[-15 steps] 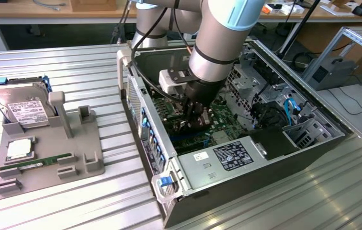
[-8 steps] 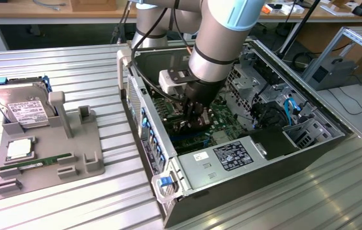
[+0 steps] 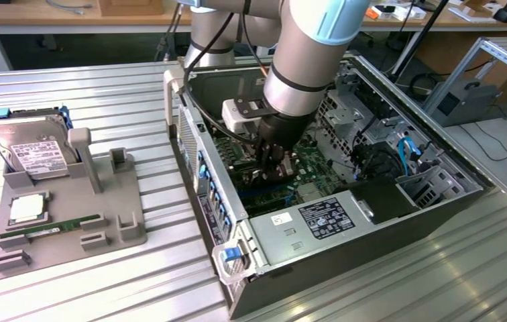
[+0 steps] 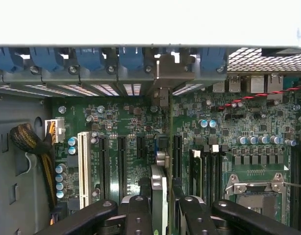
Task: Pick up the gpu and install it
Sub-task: 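Insert the gpu into the slot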
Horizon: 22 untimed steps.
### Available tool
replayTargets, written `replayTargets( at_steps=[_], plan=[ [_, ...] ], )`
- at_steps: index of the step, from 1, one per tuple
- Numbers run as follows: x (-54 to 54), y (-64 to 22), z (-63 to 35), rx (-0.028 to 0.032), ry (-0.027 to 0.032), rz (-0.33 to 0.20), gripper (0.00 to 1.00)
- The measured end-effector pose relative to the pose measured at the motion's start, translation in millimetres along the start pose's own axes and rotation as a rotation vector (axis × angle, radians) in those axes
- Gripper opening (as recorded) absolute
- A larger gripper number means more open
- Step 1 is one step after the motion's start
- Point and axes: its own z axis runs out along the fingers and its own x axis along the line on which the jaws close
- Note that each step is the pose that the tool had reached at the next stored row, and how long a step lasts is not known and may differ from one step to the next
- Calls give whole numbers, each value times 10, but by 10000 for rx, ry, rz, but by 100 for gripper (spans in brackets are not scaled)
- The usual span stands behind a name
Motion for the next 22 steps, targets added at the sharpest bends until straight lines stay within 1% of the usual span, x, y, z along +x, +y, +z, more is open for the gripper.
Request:
replayTargets(
  at_steps=[2, 3, 4, 10, 17, 18, 19, 20, 21, 22],
  plan=[
    [-5, 0, -47, 10, -5, -2, 27],
    [-7, 2, -96, 4, 24, -2, 27],
    [-9, 3, -119, 4, 27, -1, 27],
    [-7, 4, -119, 3, 31, -1, 27],
    [-2, 1, -98, 5, 38, 31, 27],
    [-2, 0, -97, 7, 69, 34, 27],
    [-3, -1, -97, 8, 140, 38, 27],
    [-2, -2, -97, 10, 277, 43, 27],
    [-2, -1, -98, 11, 378, 47, 27],
    [-3, 0, -97, 12, 564, 55, 27]
  ],
)
